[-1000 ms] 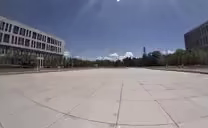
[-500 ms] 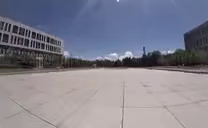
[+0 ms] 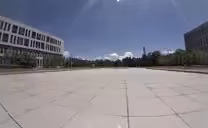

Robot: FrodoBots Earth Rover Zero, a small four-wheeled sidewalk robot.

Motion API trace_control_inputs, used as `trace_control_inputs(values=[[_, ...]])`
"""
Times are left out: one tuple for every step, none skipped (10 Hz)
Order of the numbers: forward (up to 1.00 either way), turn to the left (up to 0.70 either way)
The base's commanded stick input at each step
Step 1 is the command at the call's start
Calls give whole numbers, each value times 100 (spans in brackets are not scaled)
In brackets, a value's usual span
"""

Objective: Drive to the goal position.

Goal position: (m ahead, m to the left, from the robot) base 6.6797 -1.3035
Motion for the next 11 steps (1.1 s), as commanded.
trace_control_inputs(values=[[60, 0], [60, 0], [60, 0], [60, 0], [60, 0], [60, 0], [60, 0], [60, 0], [60, 0], [60, 0], [60, 0]])
